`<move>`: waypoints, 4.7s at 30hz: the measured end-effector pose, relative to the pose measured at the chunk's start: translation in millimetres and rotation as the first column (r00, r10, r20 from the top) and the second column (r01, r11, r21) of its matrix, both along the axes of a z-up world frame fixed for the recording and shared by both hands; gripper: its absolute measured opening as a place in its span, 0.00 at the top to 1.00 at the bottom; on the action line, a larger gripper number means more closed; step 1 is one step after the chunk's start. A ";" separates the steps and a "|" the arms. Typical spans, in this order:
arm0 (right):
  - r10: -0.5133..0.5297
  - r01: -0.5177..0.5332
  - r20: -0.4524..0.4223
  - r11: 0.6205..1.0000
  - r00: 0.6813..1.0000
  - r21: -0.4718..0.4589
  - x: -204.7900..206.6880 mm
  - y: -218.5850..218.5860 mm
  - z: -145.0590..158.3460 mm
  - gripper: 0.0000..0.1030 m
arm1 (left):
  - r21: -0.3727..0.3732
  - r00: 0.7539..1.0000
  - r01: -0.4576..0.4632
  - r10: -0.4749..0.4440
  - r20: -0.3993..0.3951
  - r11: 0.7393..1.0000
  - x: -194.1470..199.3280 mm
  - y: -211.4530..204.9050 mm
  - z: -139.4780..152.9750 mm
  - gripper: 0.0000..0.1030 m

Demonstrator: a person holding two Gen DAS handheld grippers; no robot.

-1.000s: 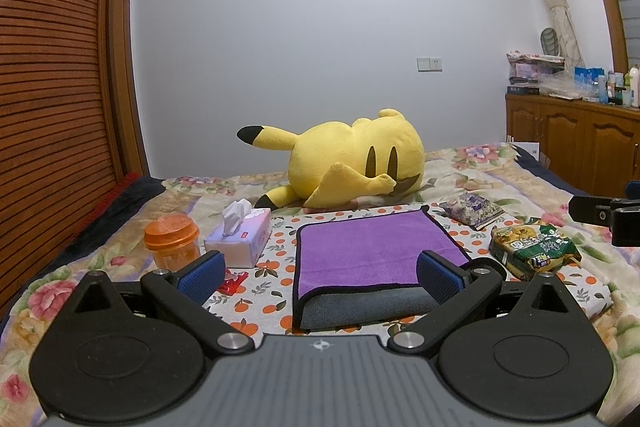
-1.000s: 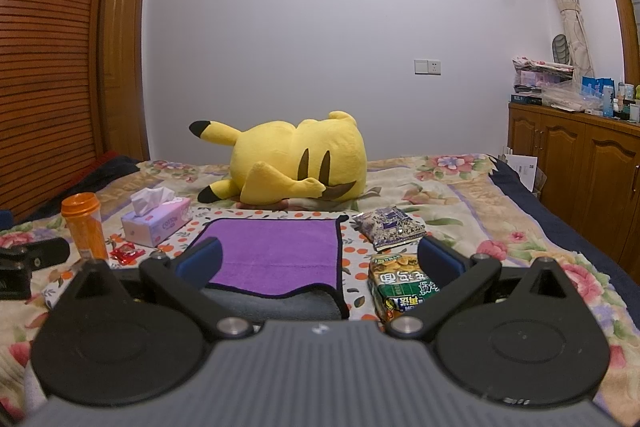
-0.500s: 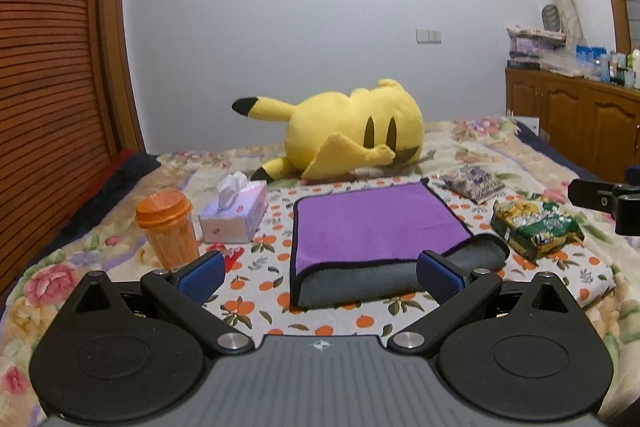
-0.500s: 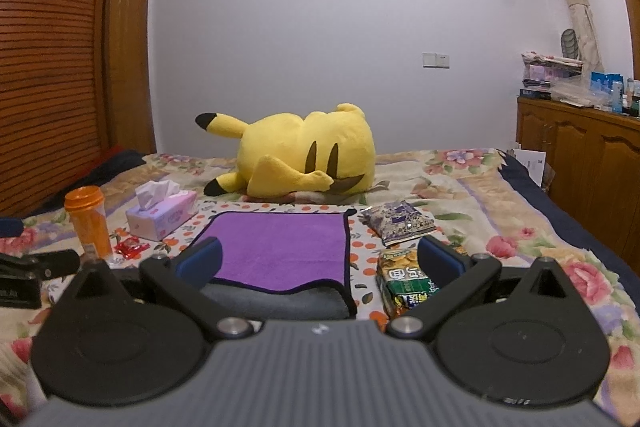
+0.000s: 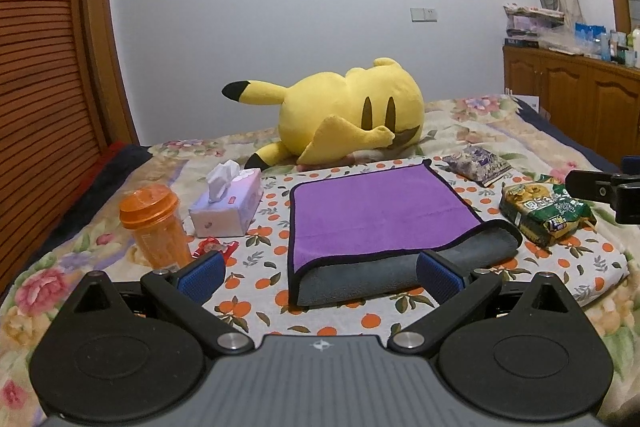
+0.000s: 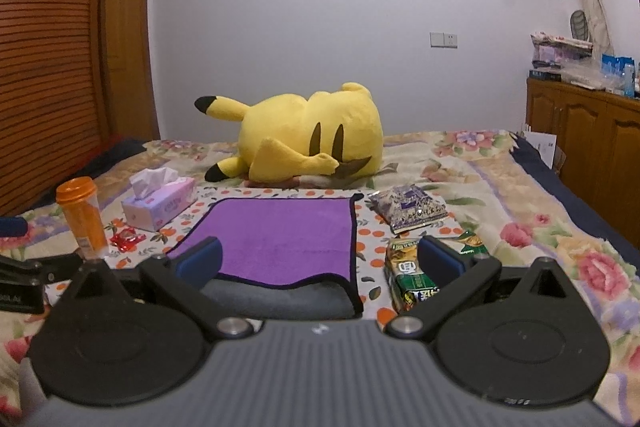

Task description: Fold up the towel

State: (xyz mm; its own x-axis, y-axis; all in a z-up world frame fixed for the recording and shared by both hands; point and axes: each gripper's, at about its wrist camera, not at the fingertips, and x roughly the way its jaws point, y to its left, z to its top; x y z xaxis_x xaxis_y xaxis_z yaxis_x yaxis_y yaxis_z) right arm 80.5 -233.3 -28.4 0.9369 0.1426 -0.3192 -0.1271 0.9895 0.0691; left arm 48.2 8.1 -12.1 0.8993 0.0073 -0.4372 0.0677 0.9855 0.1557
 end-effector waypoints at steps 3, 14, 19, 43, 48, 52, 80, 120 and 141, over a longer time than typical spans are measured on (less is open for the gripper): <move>0.003 -0.003 -0.015 1.000 1.000 -0.003 5.9 0.2 -1.4 0.00 | 0.005 1.000 0.002 -0.002 -0.009 1.000 7.4 -1.2 -0.8 0.00; 0.037 -0.038 -0.052 0.999 0.998 -0.017 31.7 2.5 -4.5 0.00 | -0.004 0.999 -0.004 0.004 -0.038 1.000 33.6 1.8 -7.2 0.00; 0.041 -0.042 -0.059 0.999 0.997 -0.014 46.7 -0.2 -5.5 0.00 | -0.008 0.999 -0.004 0.003 -0.052 1.000 45.9 3.9 -10.8 0.00; 0.092 -0.101 -0.185 0.994 0.978 -0.037 102.7 3.2 -28.2 0.00 | -0.047 0.985 0.017 -0.025 -0.173 0.999 107.1 26.5 -35.2 0.06; 0.102 -0.115 -0.214 0.992 0.971 -0.053 110.9 5.0 -34.1 0.00 | -0.061 0.981 0.018 -0.030 -0.192 0.998 118.7 33.0 -39.9 0.15; 0.106 -0.122 -0.237 0.991 0.966 -0.053 116.2 4.2 -38.2 0.00 | -0.065 0.976 0.031 -0.044 -0.215 0.997 126.3 35.6 -45.1 0.29; 0.176 -0.185 -0.416 0.983 0.892 0.018 146.8 -2.1 -69.9 0.24 | -0.083 0.935 0.056 -0.082 -0.346 0.995 148.3 37.5 -73.0 0.64; 0.194 -0.210 -0.359 0.978 0.913 -0.006 150.0 -14.1 -59.8 0.95 | -0.115 0.952 0.103 -0.132 -0.275 0.988 138.8 30.9 -59.7 0.92; 0.184 -0.197 -0.257 0.980 0.949 -0.025 155.7 -18.4 -52.1 0.95 | -0.128 0.977 0.091 -0.113 -0.179 0.988 150.4 34.3 -44.6 0.94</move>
State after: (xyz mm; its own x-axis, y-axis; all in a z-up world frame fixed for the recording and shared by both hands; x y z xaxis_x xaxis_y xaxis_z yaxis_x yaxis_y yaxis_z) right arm 236.2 -251.6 -80.5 0.7820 0.2885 -0.5525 -0.2984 0.9515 0.0745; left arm 198.6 42.3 -56.6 0.7962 -0.1424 -0.5880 0.1857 0.9825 0.0135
